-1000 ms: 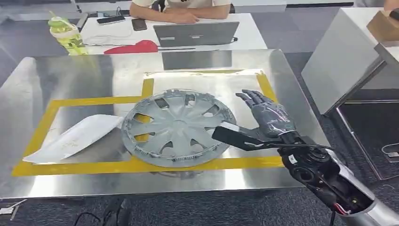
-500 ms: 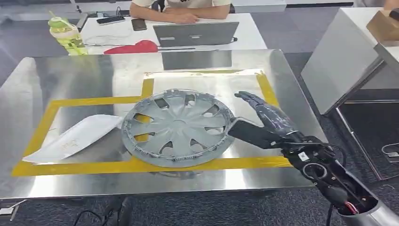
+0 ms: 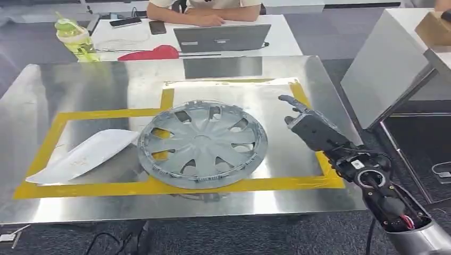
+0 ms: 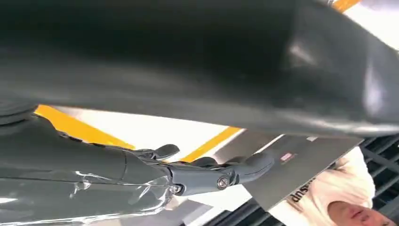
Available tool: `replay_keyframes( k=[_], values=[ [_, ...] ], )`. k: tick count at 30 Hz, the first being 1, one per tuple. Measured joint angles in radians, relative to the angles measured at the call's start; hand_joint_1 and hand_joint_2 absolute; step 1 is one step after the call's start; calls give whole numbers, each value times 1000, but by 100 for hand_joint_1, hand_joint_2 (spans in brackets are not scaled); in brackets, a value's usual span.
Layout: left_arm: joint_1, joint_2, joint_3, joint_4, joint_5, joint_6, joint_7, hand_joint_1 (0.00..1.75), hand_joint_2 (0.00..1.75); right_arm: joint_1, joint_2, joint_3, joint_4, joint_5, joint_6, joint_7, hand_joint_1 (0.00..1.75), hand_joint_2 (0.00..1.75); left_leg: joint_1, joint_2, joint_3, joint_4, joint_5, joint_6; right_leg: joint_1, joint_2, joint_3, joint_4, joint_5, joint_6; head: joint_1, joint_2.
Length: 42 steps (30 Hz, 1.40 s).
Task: Take the parts from the cabinet and place them on the table.
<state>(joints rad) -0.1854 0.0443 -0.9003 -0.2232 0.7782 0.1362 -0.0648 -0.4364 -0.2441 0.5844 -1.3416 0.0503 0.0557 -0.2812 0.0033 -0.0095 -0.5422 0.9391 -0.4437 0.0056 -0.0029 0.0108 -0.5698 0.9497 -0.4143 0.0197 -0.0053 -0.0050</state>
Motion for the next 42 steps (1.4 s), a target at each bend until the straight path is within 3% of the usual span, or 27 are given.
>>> replay_keyframes(
  k=[11, 20, 42],
  values=[
    [-3, -2, -7, 0, 0, 0, 3, 0, 0, -37, 0, -19, 44, -27, -7, -5, 0, 0, 0, 0, 0, 0, 0, 0, 0, 0, 0, 0, 0, 0, 0, 0],
    [-3, -5, -14, 0, 0, 3, 3, 0, 0, -62, 12, -45, 72, -238, -3, -67, 0, 0, 0, 0, 0, 0, 0, 0, 0, 0, 0, 0, 0, 0, 0, 0],
    [0, -10, -15, 0, 18, 31, -1, 0, 0, -72, 50, -51, 45, -367, -6, -75, 0, 0, 0, 0, 0, 0, 0, 0, 0, 0, 0, 0, 0, 0, -1, 0]
  ],
)
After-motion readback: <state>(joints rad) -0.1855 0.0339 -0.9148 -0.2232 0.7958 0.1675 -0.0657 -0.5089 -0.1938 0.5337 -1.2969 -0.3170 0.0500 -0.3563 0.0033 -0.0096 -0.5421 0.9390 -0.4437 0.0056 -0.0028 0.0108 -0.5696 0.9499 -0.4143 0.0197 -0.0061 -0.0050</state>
